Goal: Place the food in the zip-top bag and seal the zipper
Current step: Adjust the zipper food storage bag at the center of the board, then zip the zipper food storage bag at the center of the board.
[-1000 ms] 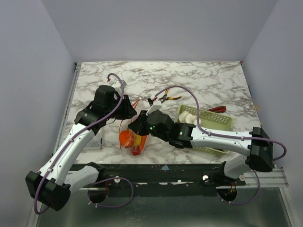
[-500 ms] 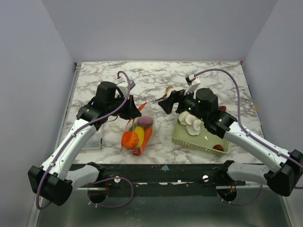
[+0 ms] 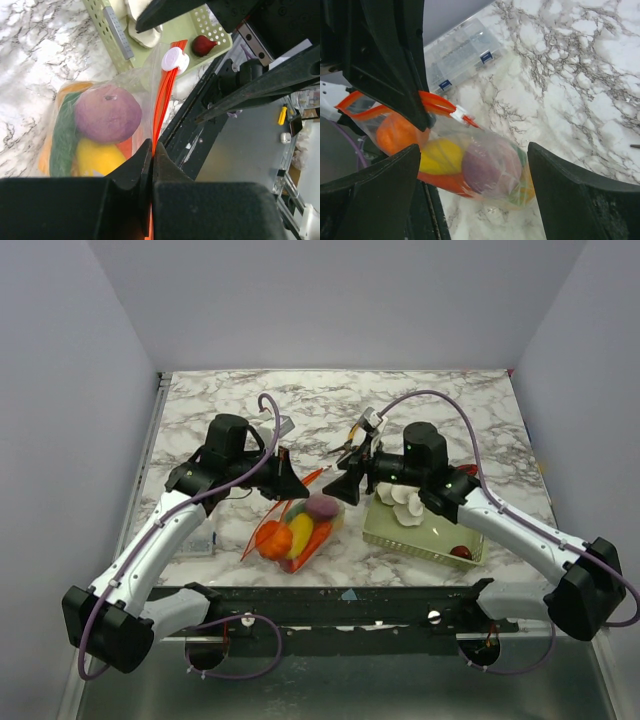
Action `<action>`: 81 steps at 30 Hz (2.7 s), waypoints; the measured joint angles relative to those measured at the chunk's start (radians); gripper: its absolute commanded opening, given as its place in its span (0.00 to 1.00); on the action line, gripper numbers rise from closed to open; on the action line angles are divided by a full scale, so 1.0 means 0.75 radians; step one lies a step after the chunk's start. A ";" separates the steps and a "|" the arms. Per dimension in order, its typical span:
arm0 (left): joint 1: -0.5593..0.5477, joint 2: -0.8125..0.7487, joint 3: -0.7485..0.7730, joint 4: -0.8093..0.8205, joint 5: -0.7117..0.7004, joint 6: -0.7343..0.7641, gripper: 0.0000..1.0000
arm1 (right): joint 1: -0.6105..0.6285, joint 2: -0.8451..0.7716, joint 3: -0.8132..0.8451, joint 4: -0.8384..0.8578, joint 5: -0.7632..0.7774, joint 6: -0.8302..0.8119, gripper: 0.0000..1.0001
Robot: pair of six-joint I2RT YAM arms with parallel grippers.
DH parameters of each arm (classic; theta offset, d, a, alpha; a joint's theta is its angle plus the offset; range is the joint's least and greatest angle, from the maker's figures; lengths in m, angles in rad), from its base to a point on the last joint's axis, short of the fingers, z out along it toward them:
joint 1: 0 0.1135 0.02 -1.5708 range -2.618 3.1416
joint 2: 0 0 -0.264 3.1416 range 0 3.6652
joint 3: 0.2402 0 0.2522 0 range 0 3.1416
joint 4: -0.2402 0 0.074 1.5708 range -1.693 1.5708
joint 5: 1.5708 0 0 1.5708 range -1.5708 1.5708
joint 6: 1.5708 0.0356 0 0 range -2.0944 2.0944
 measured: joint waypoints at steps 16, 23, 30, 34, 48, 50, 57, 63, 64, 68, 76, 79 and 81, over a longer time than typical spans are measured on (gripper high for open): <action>-0.015 0.034 0.002 -0.005 -0.080 0.024 0.47 | -0.001 0.202 0.061 0.006 -0.144 -0.083 0.47; -0.094 0.034 0.035 -0.022 -0.277 0.030 0.53 | -0.002 0.202 0.060 0.044 -0.149 0.025 0.39; -0.241 0.078 0.133 -0.034 -0.421 0.060 0.34 | -0.002 0.202 0.068 0.025 -0.112 0.079 0.31; -0.248 0.115 0.151 -0.050 -0.478 0.089 0.19 | -0.002 0.192 0.095 -0.049 -0.036 0.074 0.32; -0.248 0.129 0.208 -0.146 -0.509 0.157 0.00 | -0.003 0.090 0.110 -0.177 0.076 -0.264 0.70; -0.248 0.136 0.263 -0.188 -0.503 0.186 0.00 | -0.002 0.045 0.096 -0.210 0.046 -0.407 0.71; -0.248 0.132 0.321 -0.227 -0.496 0.293 0.00 | -0.002 0.004 0.167 -0.252 -0.024 -0.637 0.69; -0.255 0.105 0.210 -0.194 -0.485 0.344 0.00 | -0.002 0.032 0.227 -0.306 -0.076 -0.748 0.61; -0.258 0.105 0.191 -0.184 -0.484 0.345 0.00 | -0.002 0.033 0.227 -0.323 -0.080 -0.779 0.61; -0.263 0.105 0.131 -0.153 -0.469 0.345 0.00 | -0.002 0.038 0.252 -0.440 -0.131 -0.919 0.59; -0.263 0.069 0.103 -0.095 -0.424 0.344 0.00 | -0.002 0.110 0.414 -0.618 -0.253 -1.109 0.51; -0.263 0.057 0.101 -0.084 -0.414 0.344 0.00 | 0.002 0.141 0.434 -0.657 -0.278 -1.151 0.47; -0.263 0.056 0.100 -0.077 -0.407 0.344 0.00 | 0.003 0.156 0.436 -0.678 -0.281 -1.169 0.44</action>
